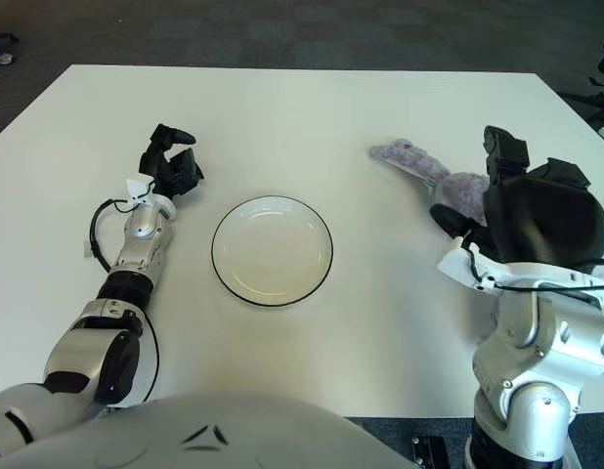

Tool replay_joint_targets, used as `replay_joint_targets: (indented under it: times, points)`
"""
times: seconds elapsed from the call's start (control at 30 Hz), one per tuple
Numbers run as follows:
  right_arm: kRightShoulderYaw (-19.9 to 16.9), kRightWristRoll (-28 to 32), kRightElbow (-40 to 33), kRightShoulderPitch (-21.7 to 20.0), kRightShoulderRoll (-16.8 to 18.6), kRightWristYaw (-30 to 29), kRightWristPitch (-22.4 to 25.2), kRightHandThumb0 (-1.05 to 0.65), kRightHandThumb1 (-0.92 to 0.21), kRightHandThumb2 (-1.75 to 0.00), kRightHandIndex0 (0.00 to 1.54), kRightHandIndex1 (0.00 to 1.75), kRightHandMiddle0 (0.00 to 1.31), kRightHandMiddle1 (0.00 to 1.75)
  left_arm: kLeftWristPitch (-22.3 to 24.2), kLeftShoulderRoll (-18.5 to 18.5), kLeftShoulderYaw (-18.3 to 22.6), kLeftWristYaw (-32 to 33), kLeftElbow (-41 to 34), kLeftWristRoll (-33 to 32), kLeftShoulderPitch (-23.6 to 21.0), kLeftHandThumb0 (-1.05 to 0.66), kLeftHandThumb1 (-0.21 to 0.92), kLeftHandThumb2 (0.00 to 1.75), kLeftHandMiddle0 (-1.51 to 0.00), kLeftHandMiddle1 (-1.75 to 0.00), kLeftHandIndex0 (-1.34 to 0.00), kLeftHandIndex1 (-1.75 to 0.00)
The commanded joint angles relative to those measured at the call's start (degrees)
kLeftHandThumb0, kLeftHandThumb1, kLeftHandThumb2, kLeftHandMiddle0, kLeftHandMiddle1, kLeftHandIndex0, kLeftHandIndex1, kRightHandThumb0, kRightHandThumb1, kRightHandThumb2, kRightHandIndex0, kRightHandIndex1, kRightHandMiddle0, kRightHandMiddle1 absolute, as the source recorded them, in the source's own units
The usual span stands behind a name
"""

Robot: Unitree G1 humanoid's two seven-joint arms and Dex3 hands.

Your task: Put the doll into the plate.

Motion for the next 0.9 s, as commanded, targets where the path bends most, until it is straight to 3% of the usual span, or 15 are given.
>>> replay_joint_targets:
  times: [0.0,0.43,0.87]
  points:
    - [0.7,-5.3,1.9,-1.5,-1.0,4.6,-0.6,-0.66,-0.49,-0.83,0.06,0.1,0.0,0.02,-0.7,-0.5,0.1,1.1,2.5,0.9,3.0,-0.39,0.64,0.9,-0.95,-1.75,-0.36,-1.75]
    - [1.1,-10.4,3.8,-3.6,-0.1,4.5,-1.2,-0.69,-0.47,-0.8,0.1,0.05,0.01,0.0,1.2,-0.4,-0.6,2.7,0.8,2.1,3.6,-0.39,0.64,0.91,-0.95,-1.75,-0.37,-1.75]
    - [1.6,-14.6,12.2,-5.6,-4.0,7.5,-2.0,-0.67,-0.45,-0.81,0.05,0.03,0.0,0.0,1.6,-0.6,-0.8,4.2,-0.8,3.6,4.3,-0.39,0.63,0.92,-0.98,-1.75,-0.37,-1.75]
